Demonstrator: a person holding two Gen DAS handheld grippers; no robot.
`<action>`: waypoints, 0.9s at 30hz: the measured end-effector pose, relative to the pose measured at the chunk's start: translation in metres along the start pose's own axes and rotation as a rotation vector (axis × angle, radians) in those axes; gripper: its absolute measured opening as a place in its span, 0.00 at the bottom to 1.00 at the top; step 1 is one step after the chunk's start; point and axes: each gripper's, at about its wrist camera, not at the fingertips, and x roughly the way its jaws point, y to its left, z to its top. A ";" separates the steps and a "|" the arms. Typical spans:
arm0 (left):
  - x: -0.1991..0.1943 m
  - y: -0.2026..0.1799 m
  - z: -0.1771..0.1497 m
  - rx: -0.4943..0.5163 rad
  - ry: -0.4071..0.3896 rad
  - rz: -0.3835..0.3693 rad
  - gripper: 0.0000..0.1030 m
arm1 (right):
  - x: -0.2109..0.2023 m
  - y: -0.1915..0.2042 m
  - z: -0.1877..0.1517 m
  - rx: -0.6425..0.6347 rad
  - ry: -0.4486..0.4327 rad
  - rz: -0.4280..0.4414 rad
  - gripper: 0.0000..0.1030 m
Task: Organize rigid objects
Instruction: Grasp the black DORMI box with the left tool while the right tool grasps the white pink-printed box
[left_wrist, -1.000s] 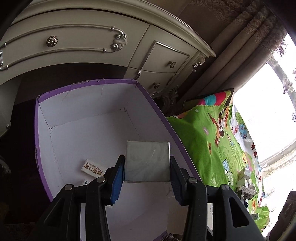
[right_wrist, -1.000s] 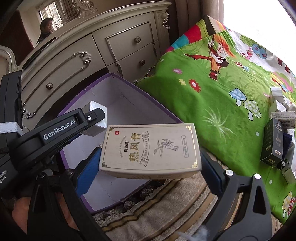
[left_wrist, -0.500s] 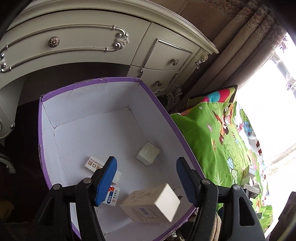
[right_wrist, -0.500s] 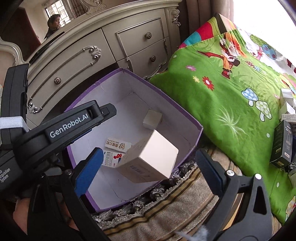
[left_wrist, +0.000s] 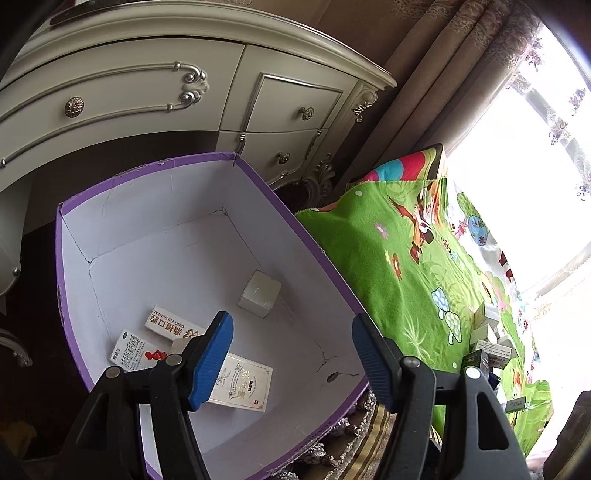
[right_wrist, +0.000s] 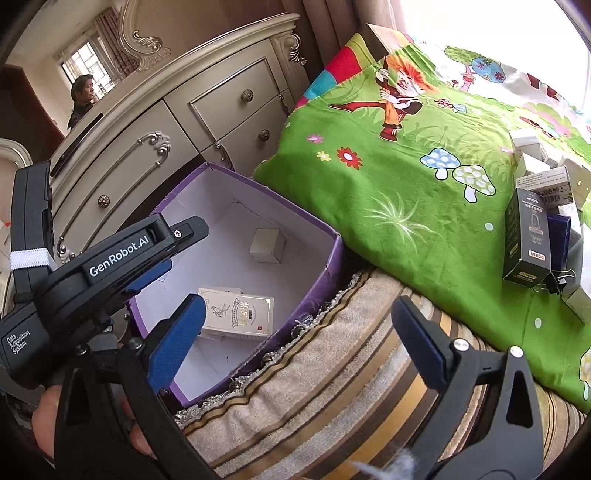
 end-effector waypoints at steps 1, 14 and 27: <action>0.001 -0.005 -0.002 0.012 0.005 -0.006 0.66 | -0.004 -0.006 -0.001 0.013 -0.006 -0.010 0.98; 0.011 -0.086 -0.029 0.204 0.047 -0.085 0.66 | -0.051 -0.094 -0.018 0.189 -0.065 -0.165 0.98; 0.024 -0.190 -0.068 0.492 0.110 -0.195 0.66 | -0.080 -0.189 -0.031 0.384 -0.064 -0.355 0.98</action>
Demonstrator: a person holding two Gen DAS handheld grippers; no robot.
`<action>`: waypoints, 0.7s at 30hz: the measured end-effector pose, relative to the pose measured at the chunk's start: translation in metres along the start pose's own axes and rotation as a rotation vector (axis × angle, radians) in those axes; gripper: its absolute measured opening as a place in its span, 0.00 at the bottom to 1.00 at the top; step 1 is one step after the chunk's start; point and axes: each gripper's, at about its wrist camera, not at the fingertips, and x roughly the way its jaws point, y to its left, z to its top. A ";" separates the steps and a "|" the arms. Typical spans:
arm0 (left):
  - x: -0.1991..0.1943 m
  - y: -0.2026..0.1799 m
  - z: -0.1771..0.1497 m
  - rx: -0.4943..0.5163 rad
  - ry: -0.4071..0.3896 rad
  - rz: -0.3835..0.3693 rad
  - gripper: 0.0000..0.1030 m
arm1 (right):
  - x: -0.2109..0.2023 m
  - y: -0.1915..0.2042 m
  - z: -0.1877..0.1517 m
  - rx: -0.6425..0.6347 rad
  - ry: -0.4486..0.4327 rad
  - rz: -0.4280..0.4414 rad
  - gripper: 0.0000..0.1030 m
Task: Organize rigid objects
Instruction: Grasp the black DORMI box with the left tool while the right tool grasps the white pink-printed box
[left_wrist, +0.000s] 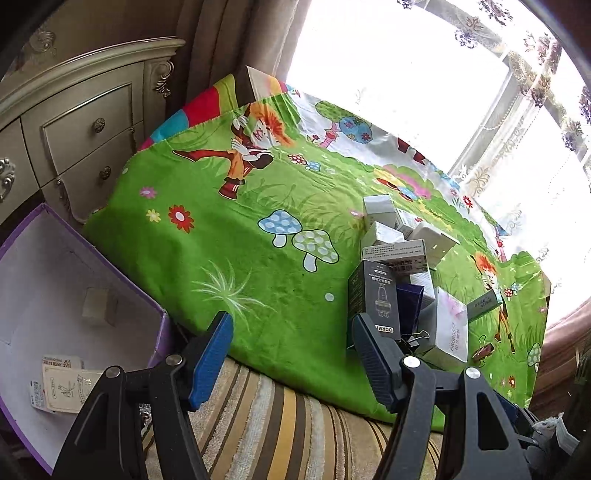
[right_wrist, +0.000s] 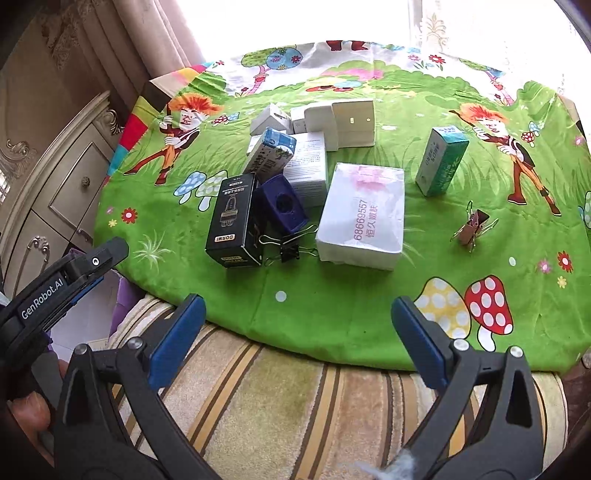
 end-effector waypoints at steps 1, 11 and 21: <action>0.002 -0.009 0.001 0.040 0.003 -0.002 0.67 | 0.000 -0.005 0.002 0.006 -0.002 -0.012 0.98; 0.012 -0.059 0.008 0.256 -0.018 -0.028 0.81 | 0.005 -0.033 0.025 0.054 -0.029 -0.111 0.98; 0.056 -0.054 0.016 0.181 0.124 -0.055 0.81 | 0.030 -0.034 0.032 0.030 -0.016 -0.172 0.98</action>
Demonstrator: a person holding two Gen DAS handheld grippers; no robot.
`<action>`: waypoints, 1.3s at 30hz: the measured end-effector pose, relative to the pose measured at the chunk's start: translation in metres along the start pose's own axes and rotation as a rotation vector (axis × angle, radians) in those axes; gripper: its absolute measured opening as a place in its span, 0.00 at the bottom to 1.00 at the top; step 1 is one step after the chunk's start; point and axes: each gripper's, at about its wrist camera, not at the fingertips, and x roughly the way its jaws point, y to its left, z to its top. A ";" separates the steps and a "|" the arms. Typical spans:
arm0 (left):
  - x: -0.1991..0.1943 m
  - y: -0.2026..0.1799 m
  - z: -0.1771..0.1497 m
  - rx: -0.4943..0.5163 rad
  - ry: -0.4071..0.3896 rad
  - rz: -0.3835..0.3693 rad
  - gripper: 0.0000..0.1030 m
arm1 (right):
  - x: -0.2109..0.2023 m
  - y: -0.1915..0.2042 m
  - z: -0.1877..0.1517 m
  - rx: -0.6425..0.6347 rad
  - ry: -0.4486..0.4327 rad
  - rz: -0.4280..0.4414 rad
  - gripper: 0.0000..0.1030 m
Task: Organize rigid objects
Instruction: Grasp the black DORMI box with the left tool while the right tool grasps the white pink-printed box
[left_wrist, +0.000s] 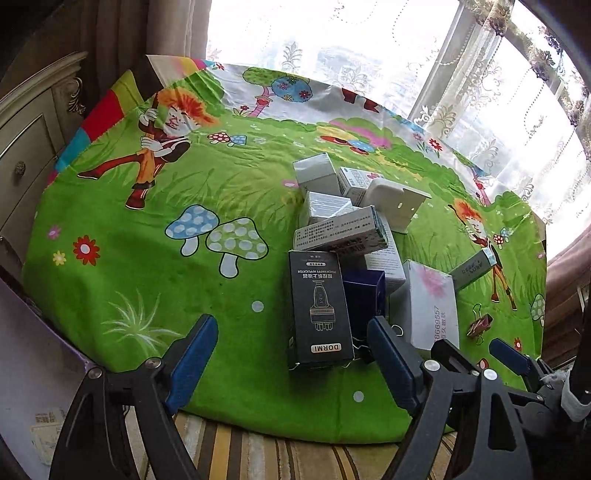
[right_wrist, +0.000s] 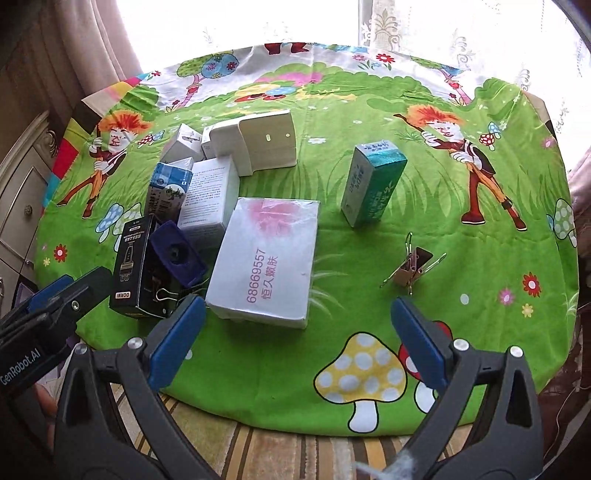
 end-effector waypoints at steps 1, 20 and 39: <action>0.002 -0.001 0.001 0.004 0.002 0.009 0.81 | 0.002 0.001 0.000 -0.004 0.001 -0.006 0.98; 0.021 -0.010 0.008 0.025 0.051 0.000 0.69 | 0.018 0.005 0.005 -0.015 0.013 -0.024 0.98; 0.024 -0.002 0.006 -0.014 0.067 -0.041 0.69 | 0.020 0.012 0.007 -0.047 -0.013 0.000 0.92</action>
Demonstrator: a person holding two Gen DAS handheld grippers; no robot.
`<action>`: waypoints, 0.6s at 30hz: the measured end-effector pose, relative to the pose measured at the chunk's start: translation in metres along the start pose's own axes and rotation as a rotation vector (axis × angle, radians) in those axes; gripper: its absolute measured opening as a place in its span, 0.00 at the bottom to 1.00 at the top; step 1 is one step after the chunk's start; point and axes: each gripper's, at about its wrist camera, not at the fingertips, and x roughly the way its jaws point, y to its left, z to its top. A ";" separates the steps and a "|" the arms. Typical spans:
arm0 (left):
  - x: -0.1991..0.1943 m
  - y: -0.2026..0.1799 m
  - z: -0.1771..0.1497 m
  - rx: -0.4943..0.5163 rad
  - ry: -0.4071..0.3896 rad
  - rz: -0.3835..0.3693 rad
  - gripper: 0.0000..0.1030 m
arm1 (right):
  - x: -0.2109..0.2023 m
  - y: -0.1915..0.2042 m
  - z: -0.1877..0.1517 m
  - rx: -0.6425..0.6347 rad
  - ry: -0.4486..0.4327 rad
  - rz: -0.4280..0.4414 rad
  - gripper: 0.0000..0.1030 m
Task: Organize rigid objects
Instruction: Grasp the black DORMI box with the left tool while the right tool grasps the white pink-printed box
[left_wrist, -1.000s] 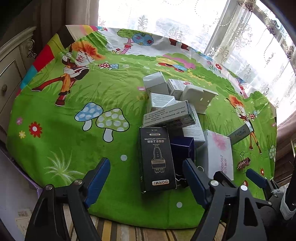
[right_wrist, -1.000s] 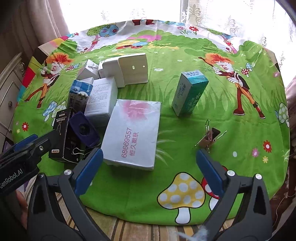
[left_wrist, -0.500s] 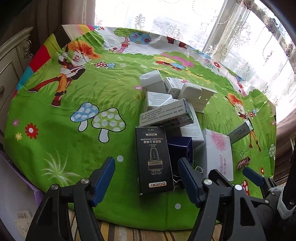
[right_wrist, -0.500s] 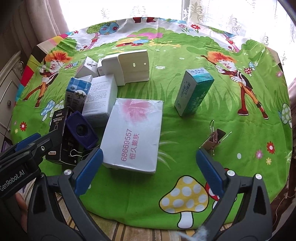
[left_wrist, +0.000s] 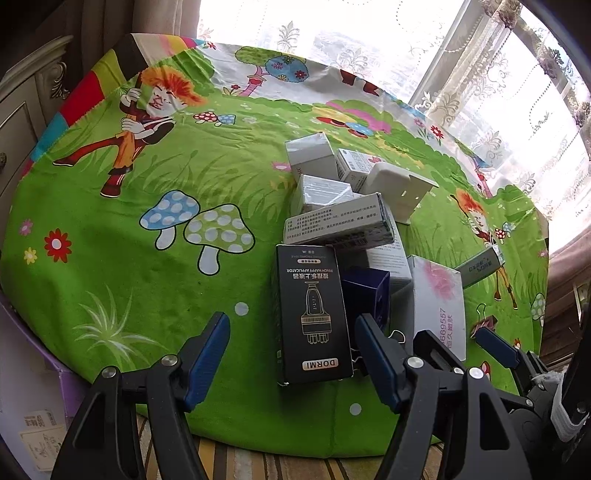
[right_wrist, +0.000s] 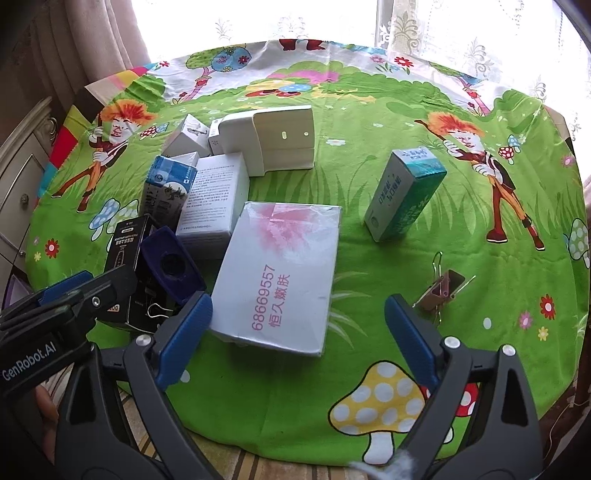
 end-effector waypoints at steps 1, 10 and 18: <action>-0.001 0.001 0.000 -0.003 -0.003 -0.001 0.69 | -0.001 0.001 0.000 -0.003 -0.002 0.000 0.92; -0.001 0.005 0.000 -0.023 -0.008 -0.025 0.69 | 0.009 0.001 0.002 0.000 0.036 0.019 0.92; 0.000 0.000 -0.002 0.000 -0.004 -0.011 0.69 | 0.011 -0.001 -0.001 0.018 0.041 0.032 0.67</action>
